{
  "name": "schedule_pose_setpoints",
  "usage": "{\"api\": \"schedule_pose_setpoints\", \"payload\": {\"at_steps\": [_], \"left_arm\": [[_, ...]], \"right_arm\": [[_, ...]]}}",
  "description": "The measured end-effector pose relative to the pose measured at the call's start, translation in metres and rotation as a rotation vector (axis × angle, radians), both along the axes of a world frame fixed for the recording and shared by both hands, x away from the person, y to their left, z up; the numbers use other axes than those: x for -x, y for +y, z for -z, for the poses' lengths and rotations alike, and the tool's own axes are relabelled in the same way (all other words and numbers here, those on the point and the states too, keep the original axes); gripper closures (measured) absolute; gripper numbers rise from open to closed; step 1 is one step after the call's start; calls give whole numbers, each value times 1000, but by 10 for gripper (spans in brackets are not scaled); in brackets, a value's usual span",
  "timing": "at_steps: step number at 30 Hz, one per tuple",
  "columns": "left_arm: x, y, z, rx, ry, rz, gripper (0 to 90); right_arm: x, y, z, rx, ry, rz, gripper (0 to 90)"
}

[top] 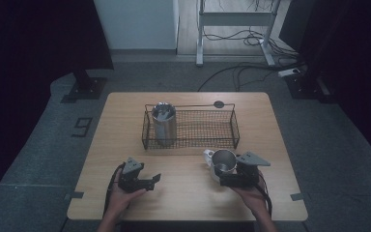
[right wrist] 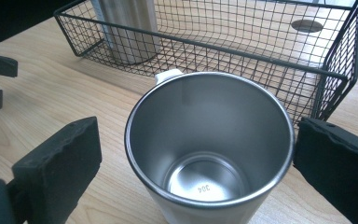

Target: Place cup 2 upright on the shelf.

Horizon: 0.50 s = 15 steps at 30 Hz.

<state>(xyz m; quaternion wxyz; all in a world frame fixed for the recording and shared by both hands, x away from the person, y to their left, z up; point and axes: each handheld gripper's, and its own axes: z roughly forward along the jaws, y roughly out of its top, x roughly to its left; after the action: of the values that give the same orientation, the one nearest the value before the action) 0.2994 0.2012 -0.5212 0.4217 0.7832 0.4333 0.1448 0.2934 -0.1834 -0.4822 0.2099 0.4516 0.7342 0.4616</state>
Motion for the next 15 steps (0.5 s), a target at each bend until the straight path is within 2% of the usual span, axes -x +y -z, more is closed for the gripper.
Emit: {"api": "schedule_pose_setpoints", "payload": {"at_steps": [8, 15], "left_arm": [[1, -1, 0, 4, 1, 6, 149], [2, -1, 1, 11, 6, 16, 149]], "right_arm": [[-10, 5, 6, 35, 15, -1, 0], [-19, 9, 10, 70, 0, -2, 0]]}}
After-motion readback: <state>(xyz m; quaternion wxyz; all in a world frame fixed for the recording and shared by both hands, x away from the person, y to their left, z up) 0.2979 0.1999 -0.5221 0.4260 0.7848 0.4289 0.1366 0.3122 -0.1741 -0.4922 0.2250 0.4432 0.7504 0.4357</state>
